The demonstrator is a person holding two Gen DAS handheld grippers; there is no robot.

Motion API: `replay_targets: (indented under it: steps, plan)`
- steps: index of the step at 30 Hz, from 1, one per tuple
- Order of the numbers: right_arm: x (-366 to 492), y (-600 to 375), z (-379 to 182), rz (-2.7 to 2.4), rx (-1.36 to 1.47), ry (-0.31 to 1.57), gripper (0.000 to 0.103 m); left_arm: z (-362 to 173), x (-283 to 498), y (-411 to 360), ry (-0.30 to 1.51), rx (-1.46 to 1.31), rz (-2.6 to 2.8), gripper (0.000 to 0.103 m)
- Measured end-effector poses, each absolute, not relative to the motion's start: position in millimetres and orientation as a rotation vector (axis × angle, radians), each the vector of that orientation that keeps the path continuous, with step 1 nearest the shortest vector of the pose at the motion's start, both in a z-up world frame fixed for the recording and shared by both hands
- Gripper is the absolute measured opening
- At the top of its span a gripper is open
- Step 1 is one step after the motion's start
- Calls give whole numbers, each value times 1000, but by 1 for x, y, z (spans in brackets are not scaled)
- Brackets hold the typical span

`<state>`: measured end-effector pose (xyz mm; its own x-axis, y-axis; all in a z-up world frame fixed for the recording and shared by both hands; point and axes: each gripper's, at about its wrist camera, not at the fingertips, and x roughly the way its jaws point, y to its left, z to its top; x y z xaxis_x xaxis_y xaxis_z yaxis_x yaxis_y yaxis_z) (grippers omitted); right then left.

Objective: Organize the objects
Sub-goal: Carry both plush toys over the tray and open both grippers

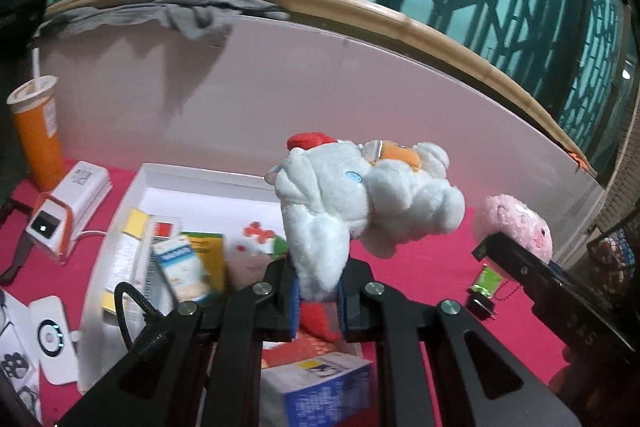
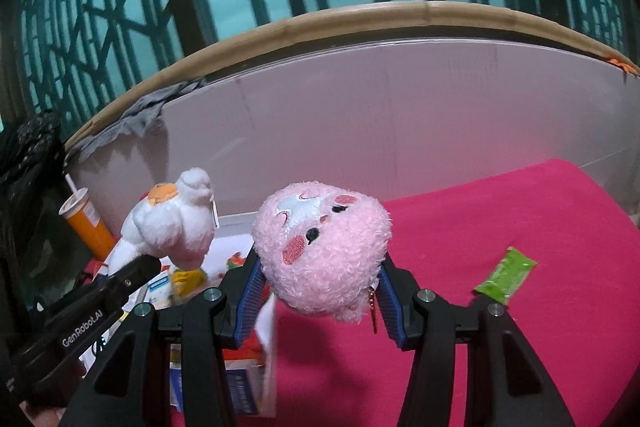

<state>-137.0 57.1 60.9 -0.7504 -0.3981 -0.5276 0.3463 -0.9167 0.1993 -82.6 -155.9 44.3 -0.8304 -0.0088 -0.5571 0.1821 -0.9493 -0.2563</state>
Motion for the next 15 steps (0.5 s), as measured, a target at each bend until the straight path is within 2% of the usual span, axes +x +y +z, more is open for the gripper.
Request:
replay_targets:
  steps: [15]
  plan:
    - [-120, -46, 29, -2457, 882, 49, 56, 35, -90, -250, 453, 935, -2758, 13]
